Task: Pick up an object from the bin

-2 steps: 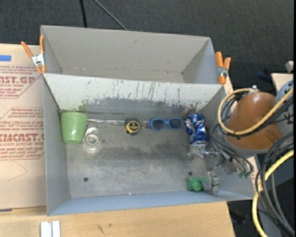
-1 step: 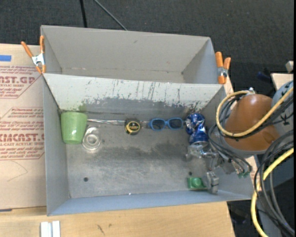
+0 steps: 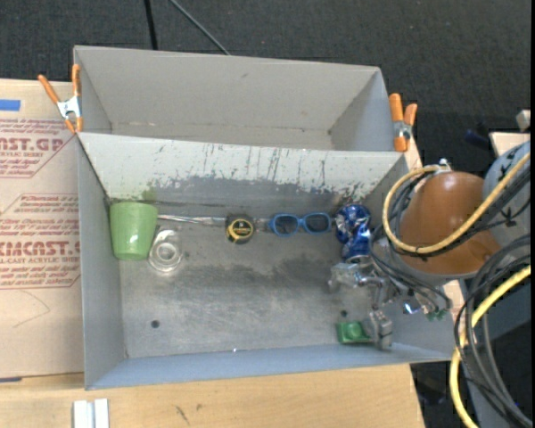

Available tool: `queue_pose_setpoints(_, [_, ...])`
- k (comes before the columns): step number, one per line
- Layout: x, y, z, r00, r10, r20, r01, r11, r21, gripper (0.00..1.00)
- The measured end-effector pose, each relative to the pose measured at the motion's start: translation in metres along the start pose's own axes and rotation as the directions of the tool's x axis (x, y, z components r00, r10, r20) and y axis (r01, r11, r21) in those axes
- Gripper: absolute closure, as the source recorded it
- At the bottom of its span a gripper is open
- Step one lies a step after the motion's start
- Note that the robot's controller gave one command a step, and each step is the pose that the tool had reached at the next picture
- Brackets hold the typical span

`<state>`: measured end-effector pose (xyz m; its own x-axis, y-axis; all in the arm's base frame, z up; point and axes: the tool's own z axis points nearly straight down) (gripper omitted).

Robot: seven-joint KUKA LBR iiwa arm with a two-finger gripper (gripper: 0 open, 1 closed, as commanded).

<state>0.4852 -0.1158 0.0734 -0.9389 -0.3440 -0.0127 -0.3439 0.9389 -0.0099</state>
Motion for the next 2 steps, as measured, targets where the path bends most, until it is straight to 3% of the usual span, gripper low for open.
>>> queue_pose_setpoints(1, [-0.0027,0.011,0.0001,0.968,-0.25,0.002,0.25,0.968,-0.004,0.0])
queue_pose_setpoints(2, [-0.0005,0.0095,0.0004,0.969,-0.246,-0.003,0.246,0.969,-0.005,1.0])
